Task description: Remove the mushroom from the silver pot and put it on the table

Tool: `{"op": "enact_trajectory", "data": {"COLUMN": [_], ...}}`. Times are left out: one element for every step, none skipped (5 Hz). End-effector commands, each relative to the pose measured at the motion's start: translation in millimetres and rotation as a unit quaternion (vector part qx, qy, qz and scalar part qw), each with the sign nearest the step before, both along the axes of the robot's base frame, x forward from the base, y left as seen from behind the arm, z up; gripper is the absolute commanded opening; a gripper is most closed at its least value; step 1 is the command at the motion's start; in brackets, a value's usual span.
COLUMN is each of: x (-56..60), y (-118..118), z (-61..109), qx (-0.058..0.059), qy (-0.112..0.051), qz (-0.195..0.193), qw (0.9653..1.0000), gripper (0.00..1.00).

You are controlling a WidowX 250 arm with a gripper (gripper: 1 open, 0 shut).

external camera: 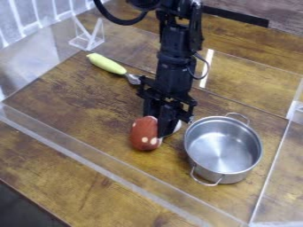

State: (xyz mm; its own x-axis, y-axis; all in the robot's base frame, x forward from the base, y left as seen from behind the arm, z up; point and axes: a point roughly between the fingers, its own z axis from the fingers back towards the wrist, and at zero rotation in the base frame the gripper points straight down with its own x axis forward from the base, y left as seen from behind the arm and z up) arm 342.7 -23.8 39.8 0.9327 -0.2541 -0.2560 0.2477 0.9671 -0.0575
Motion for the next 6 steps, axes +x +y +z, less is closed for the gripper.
{"op": "enact_trajectory", "data": {"x": [6.4,6.9,7.8,9.3,9.5,10.3], "y": [11,13,14,16,18,20], "z": [32.3,43.2,54.8,66.9,72.8,77.1], "qx": [0.003,0.006,0.009,0.012,0.012,0.01], "qy": [-0.039,-0.047,-0.055,-0.066,-0.07,-0.072], "qz": [0.014,0.016,0.019,0.022,0.028,0.034], "qw": [0.9991,0.9987,0.9982,0.9975,0.9971,0.9968], "gripper": [0.0,0.0,0.0,0.0,1.0,1.0]}}
